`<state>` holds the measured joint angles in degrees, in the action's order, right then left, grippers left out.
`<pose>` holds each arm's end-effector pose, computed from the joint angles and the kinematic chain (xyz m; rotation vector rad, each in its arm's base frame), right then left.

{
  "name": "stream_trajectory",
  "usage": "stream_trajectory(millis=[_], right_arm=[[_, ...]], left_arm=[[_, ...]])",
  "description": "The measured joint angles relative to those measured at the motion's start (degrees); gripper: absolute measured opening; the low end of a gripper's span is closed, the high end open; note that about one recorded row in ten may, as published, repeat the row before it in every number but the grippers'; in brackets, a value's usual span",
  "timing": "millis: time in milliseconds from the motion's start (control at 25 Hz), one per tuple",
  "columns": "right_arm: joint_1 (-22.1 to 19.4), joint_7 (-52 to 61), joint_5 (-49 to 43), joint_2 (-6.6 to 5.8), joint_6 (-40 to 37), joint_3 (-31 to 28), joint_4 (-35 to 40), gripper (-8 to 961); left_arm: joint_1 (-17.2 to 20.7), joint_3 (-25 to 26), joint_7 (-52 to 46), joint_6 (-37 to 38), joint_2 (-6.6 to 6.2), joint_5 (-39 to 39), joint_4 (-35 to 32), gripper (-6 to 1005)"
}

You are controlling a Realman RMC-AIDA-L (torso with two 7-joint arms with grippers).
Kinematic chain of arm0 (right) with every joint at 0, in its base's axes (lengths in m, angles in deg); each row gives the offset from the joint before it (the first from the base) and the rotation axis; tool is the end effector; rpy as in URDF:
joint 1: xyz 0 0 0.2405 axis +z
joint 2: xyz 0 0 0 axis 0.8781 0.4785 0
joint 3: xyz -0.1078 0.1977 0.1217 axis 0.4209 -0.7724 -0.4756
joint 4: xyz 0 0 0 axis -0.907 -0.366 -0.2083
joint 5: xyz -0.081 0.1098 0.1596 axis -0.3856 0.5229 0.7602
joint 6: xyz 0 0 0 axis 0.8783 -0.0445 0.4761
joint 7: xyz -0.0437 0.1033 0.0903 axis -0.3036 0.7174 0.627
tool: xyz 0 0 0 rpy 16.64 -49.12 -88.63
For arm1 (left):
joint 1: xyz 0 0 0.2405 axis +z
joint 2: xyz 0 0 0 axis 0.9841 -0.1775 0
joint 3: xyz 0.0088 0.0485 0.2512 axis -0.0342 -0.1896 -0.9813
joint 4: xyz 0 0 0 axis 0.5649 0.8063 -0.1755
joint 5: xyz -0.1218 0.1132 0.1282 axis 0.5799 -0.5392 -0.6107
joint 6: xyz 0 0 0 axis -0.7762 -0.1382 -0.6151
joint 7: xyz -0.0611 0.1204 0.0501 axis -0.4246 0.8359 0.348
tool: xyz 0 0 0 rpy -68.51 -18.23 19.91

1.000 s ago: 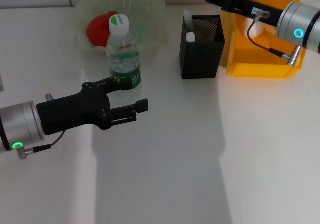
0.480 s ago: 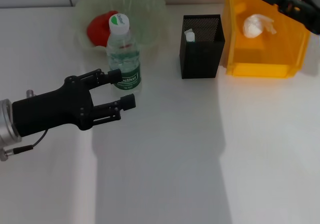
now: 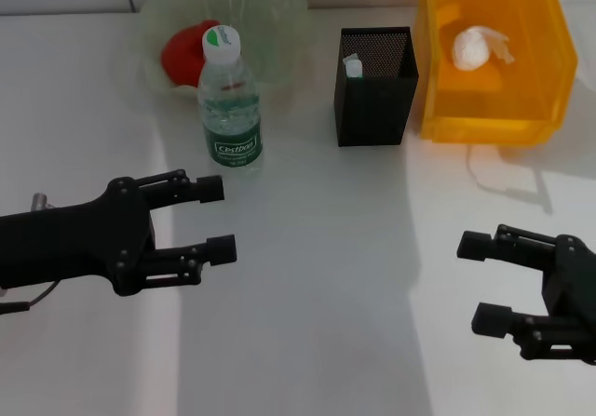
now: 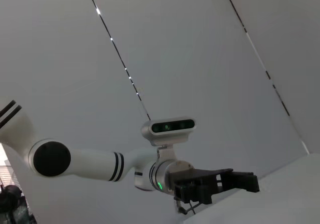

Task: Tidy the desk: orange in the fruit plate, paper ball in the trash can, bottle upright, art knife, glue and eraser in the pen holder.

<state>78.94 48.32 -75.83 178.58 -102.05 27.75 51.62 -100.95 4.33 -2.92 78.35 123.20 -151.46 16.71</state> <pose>0.2803 0.2178 0.0159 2.7757 -0.6654 -1.2878 -0.2697 0.2657 0.0157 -2.8299 -0.5332 -1.0929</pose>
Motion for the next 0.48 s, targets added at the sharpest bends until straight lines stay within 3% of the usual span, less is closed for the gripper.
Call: stream_trajectory(millis=[120,480], right_arm=[[0.21,-1.42,-0.97,0.83,0.56,0.17,-0.32,824],[0.74,-1.68,-0.91,1.29,0.76,-0.23,-0.71,824]], left_arm=[[0.02,0.04,-0.03,0.3,0.03,-1.1,-0.01,781],[0.47,0.12,-0.05,1.18,0.16,-1.37,-0.01,781]])
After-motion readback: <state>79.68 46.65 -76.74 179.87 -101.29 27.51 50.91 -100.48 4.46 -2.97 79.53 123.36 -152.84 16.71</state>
